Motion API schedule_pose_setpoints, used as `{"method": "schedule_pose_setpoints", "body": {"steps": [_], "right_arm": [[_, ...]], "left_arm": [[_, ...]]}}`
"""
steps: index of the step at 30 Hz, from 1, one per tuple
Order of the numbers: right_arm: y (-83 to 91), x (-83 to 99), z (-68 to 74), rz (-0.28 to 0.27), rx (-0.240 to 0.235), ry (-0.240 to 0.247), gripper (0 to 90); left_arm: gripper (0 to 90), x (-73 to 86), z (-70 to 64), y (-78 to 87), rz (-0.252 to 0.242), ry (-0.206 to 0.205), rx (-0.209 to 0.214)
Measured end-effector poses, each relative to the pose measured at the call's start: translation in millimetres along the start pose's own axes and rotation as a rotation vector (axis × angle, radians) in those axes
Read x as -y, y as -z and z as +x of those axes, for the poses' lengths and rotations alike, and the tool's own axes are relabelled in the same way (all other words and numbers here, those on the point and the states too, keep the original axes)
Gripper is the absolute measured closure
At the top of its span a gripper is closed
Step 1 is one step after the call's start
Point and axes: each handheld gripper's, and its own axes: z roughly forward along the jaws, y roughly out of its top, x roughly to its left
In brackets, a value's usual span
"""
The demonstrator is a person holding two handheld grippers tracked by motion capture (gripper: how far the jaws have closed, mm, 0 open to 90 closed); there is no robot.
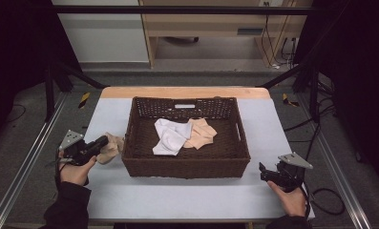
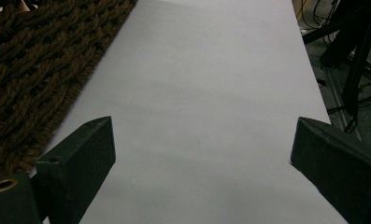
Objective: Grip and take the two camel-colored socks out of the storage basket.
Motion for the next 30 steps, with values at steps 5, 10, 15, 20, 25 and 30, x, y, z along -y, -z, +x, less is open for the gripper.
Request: {"method": "schedule_pose_setpoints", "body": {"steps": [5,10,15,20,25,30], "right_arm": [[-0.8,0.8,0.8,0.008,-0.001,0.004,6.9],[-0.7,1.3,0.2,0.008,-0.002,0.003,6.9],[-0.8,1.8,0.9,0.013,-0.002,0.004,6.9],[-0.9,2.0,0.7,0.013,-0.005,-0.001,6.5],[-0.7,2.2,0.0,0.014,-0.005,-0.008,6.3],[-0.9,2.9,-2.6,0.018,0.002,-0.024,5.8]], "left_arm": [[84.7,13.3,3.2,-5.7,0.074,0.008,-0.014],[79.0,23.0,5.9,-8.6,0.126,0.017,-0.035],[67.5,32.5,8.6,-2.2,0.136,0.011,-0.077],[49.6,38.2,11.4,8.2,0.112,0.008,-0.093],[36.6,42.1,13.1,14.6,0.097,-0.004,-0.093],[30.4,51.3,15.8,24.1,0.108,-0.039,-0.094]]}}
